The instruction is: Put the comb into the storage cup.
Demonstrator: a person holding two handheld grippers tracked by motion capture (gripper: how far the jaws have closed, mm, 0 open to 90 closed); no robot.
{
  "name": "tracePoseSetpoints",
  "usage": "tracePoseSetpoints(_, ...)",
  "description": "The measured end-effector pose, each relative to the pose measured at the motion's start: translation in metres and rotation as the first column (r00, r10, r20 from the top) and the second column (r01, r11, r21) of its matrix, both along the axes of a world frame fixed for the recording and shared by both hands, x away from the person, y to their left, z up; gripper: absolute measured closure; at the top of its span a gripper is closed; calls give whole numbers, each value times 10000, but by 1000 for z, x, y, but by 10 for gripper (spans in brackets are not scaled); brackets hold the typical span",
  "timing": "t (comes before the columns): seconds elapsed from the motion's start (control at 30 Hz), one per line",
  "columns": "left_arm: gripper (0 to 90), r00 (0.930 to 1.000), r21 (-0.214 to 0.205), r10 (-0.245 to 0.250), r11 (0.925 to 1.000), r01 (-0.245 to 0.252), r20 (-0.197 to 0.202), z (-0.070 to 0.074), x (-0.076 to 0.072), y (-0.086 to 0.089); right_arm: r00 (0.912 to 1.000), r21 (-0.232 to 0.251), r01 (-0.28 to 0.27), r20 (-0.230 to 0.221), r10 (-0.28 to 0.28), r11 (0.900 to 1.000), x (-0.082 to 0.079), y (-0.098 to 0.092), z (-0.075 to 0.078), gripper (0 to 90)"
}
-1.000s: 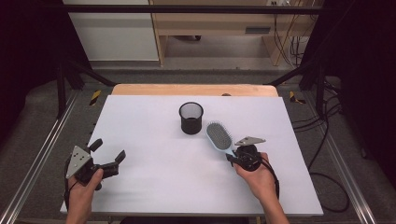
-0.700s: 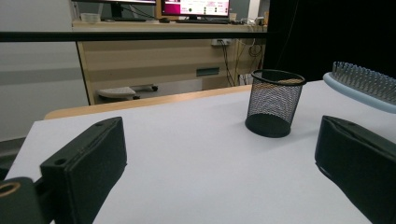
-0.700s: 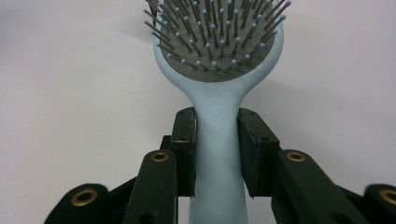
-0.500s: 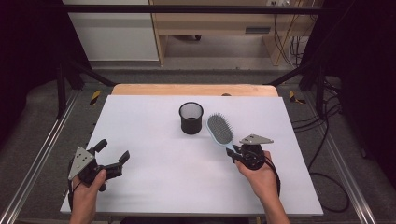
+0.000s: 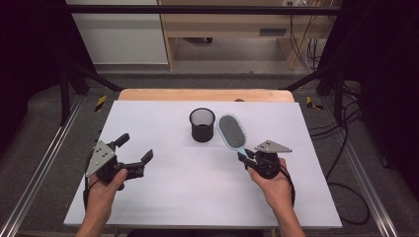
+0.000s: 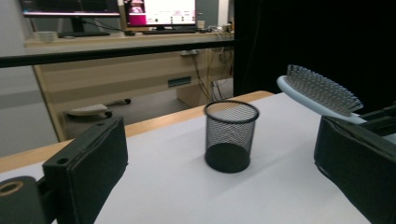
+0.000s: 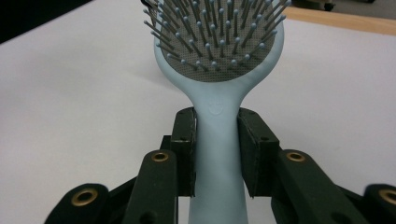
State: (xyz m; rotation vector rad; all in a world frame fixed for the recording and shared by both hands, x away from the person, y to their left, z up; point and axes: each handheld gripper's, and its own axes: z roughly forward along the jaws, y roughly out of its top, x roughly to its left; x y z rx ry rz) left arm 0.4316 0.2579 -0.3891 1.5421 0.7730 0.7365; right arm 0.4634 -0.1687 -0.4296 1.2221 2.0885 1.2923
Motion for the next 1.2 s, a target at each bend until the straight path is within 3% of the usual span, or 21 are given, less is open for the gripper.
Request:
tracePoseSetpoints(0.07,32,9996,109,-298,9995,297,24,6,5,-18,9998,151,-57,183,54,9999,0,0,2,695)
tracePoseSetpoints(0.27,34,9971,-130,-756,9971,755,-59,14,20,-46,9980,510,-74,625,42,9987,0,1,7,694)
tracePoseSetpoints(0.57,33,9911,-31,-1305,9915,1304,-281,33,33,-74,9891,677,-254,1466,152,9974,3,12,19,694)
tracePoseSetpoints(0.7,31,9889,-23,-1452,9894,1452,-310,35,34,-83,9865,780,-350,1624,219,9963,3,16,20,694)
tracePoseSetpoints(0.9,33,9817,-318,-1785,9837,1767,-663,34,36,-99,9818,960,-467,1877,280,9943,-1,18,21,694)
tracePoseSetpoints(1.0,40,9827,-775,-1796,9814,1757,-462,34,37,-107,9787,1033,-513,2034,294,9933,-2,21,22,694)
tracePoseSetpoints(1.1,40,9775,-1101,-2014,9748,1938,-625,34,39,-113,9772,1010,-538,2098,316,9934,-2,24,22,694)
tracePoseSetpoints(1.2,40,9736,-984,-2143,9735,2063,-789,33,42,-119,9756,940,-581,2167,365,9939,-3,29,21,694)
